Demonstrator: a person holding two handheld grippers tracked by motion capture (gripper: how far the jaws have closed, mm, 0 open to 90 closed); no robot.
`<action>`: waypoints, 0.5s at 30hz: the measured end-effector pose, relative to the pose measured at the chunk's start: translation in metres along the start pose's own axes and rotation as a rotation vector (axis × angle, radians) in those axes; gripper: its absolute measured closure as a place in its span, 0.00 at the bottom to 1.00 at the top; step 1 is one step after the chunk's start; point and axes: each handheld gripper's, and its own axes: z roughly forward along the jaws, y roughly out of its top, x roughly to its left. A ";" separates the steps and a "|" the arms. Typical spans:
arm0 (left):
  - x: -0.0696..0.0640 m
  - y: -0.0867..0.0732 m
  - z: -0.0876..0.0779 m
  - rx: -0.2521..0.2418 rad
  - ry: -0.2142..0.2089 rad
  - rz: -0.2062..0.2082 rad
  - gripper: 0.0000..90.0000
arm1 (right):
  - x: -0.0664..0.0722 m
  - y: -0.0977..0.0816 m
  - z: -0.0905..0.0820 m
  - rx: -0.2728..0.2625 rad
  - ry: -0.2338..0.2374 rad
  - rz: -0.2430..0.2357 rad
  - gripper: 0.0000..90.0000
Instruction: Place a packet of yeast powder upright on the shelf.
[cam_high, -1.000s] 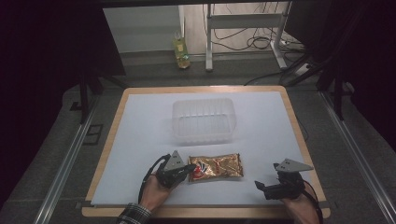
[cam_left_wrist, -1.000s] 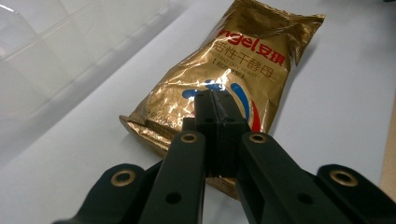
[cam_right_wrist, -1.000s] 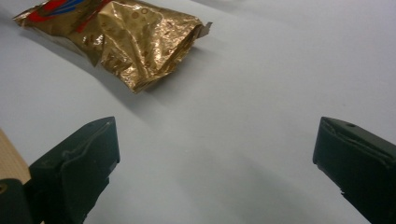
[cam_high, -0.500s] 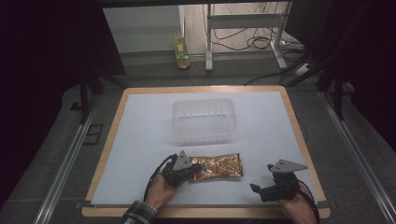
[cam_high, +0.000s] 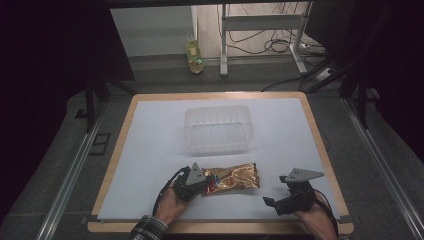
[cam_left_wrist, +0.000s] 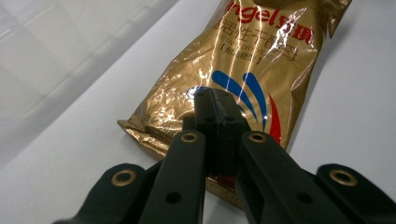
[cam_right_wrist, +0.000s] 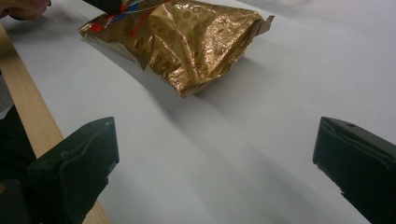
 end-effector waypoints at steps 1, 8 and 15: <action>0.001 0.000 0.000 0.002 -0.001 -0.003 1.00 | 0.000 0.000 0.000 -0.001 0.002 0.003 0.01; 0.005 -0.003 0.000 0.015 -0.012 -0.040 1.00 | -0.001 0.003 0.003 0.009 0.034 0.011 0.01; 0.007 -0.003 0.001 0.018 -0.019 -0.054 1.00 | -0.001 0.007 0.011 0.025 0.063 0.006 0.01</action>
